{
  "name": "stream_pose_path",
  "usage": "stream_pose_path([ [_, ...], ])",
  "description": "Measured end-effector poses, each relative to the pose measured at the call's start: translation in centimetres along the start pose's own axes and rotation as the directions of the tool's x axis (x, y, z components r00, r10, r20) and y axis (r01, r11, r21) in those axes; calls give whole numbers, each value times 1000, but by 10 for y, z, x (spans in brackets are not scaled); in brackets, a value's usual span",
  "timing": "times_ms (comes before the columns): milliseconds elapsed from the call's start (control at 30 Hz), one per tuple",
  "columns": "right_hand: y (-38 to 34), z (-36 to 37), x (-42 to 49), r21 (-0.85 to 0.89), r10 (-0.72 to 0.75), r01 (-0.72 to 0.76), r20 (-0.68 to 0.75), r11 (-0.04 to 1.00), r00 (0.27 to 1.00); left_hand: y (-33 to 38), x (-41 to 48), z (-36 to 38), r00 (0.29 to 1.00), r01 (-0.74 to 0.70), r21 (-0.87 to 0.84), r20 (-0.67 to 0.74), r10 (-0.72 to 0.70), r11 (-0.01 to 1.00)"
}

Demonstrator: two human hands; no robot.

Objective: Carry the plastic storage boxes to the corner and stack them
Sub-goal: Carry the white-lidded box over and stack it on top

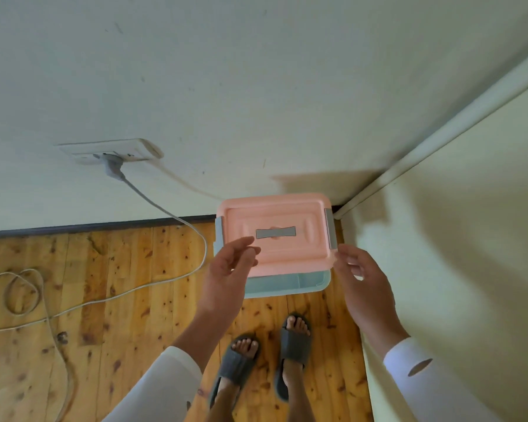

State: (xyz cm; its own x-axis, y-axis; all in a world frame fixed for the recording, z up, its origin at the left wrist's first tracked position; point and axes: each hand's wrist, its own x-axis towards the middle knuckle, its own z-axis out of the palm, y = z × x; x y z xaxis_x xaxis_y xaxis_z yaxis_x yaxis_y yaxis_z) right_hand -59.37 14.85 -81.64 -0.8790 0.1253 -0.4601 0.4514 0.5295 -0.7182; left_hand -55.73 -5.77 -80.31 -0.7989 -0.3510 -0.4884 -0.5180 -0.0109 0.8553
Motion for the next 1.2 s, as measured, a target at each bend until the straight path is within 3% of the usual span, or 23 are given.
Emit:
stream_pose_path([
  [333, -16, -16, -78, 192, 89, -69, -93, 979, 992, 28, -30, -8, 981, -30, 20, 192, 26, 999],
  [733, -52, -61, -208, 356, 228, -132, -242, 925, 943, 84, -100, -16, 857, -132, 159, 515, 32, 978],
  [933, -47, -92, -285, 461, 330, -148, -344, 875, 879, 97, -143, 8, 751, -229, 217, 660, 30, 949],
  [1033, -35, -108, -339, 516, 399, -148, -419, 844, 815, 101, -187, 30, 637, -291, 252, 770, -10, 923],
  [1100, -29, -105, -350, 518, 404, -153, -416, 841, 815, 97, -195, 32, 610, -311, 264, 792, -21, 913],
  [1200, -13, -111, -399, 586, 476, -142, -468, 798, 744, 88, -236, 44, 517, -399, 296, 854, -54, 868],
])
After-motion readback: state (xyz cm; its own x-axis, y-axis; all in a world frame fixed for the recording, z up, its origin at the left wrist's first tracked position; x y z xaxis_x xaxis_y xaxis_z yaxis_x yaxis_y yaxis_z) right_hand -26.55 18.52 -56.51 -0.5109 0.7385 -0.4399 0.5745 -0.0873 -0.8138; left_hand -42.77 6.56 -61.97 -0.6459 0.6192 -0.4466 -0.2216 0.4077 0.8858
